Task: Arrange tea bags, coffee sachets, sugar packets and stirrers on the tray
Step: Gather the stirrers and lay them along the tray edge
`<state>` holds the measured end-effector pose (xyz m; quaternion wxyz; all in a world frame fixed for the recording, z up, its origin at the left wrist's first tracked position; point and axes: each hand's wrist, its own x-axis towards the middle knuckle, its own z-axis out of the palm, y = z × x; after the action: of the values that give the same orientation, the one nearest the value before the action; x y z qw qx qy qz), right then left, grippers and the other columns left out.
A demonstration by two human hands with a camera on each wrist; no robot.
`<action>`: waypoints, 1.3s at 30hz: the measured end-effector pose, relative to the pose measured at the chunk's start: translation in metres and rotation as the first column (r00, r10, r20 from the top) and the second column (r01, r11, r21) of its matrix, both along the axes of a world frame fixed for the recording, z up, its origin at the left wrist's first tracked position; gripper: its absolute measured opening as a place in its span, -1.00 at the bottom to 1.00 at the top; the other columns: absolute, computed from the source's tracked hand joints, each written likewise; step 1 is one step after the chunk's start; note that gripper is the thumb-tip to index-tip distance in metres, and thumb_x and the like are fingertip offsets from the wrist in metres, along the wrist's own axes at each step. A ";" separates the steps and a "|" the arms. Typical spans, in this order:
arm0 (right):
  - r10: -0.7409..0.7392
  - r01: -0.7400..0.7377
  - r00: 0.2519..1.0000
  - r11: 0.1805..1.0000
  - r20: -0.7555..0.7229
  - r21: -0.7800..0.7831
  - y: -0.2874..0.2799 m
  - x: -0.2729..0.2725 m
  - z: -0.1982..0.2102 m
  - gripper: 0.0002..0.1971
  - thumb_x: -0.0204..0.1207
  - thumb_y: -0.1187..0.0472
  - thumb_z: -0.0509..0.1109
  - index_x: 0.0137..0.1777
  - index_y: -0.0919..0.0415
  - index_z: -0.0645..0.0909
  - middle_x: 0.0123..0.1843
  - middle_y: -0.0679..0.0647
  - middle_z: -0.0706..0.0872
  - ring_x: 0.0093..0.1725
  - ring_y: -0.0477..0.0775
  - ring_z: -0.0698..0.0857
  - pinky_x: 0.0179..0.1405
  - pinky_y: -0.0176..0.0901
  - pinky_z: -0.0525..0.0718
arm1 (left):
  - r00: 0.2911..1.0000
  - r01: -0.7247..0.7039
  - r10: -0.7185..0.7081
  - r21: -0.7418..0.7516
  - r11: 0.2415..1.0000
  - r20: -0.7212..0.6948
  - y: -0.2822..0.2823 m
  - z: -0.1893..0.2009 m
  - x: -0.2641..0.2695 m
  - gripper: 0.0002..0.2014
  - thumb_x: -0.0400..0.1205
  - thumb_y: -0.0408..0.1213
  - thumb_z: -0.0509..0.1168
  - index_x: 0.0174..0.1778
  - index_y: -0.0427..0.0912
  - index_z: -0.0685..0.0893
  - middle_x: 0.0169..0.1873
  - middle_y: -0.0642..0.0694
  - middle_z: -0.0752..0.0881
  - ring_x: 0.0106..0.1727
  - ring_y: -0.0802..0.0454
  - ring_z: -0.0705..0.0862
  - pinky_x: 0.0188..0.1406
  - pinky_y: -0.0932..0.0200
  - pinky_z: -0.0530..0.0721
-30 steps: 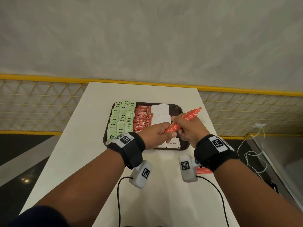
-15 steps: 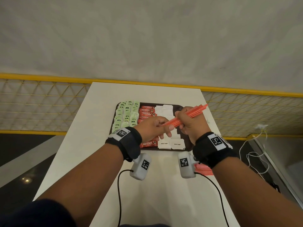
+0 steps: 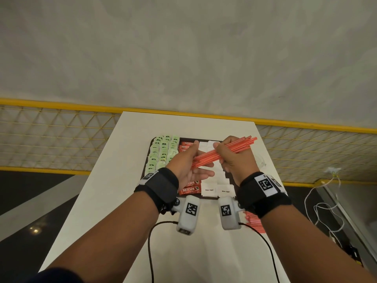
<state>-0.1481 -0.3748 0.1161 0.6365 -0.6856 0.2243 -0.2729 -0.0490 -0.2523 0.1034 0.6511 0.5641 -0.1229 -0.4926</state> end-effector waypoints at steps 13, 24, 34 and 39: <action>0.100 -0.101 0.986 0.995 -0.133 -0.002 -0.003 0.014 0.001 -0.68 0.42 0.04 0.60 -0.04 0.25 0.62 -0.47 0.09 0.58 -0.62 -0.03 0.43 -0.64 -0.28 0.41 | 0.976 -0.171 0.160 -0.069 0.983 -0.148 -0.009 -0.015 0.015 -0.73 0.63 -0.19 0.42 0.15 -0.26 0.64 -0.18 -0.10 0.53 -0.60 0.23 0.37 -0.76 0.43 0.30; -0.091 0.038 0.983 0.951 -0.162 -0.307 -0.011 0.013 0.002 -0.32 0.54 -0.45 0.03 0.54 -0.11 0.36 0.45 -0.12 0.56 0.36 -0.07 0.62 0.37 0.09 0.58 | 0.966 -0.257 0.255 -0.078 0.963 -0.039 -0.012 -0.025 0.017 -0.73 0.65 -0.22 0.40 0.13 -0.36 0.66 -0.19 -0.21 0.61 -0.55 0.17 0.47 -0.69 0.39 0.44; -0.215 0.105 0.945 0.913 -0.246 -0.394 -0.011 0.010 -0.011 -0.77 0.63 -0.04 0.35 0.14 0.08 0.62 -0.05 -0.01 0.74 -0.23 -0.05 0.79 -0.39 -0.26 0.71 | 0.971 -0.196 0.212 -0.138 0.971 0.113 -0.017 -0.033 0.014 -0.85 0.61 -0.23 0.45 -0.16 -0.25 0.71 -0.19 -0.24 0.57 -0.45 0.11 0.45 -0.54 0.33 0.46; -0.175 0.112 0.910 0.977 -0.377 -0.182 -0.017 0.003 -0.010 -0.69 0.68 -0.06 0.19 -0.02 0.16 0.61 -0.43 0.16 0.69 -0.60 0.07 0.57 -0.63 -0.21 0.47 | 0.960 -0.180 0.205 -0.140 0.974 0.189 -0.025 -0.040 0.010 -0.84 0.63 -0.20 0.43 -0.15 -0.23 0.71 -0.38 -0.10 0.61 -0.45 0.10 0.51 -0.47 0.25 0.49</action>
<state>-0.1454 -0.3916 0.1063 0.5012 -0.7556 0.3745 -0.1937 -0.0390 -0.2772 0.0633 0.7131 0.5800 -0.1625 -0.3587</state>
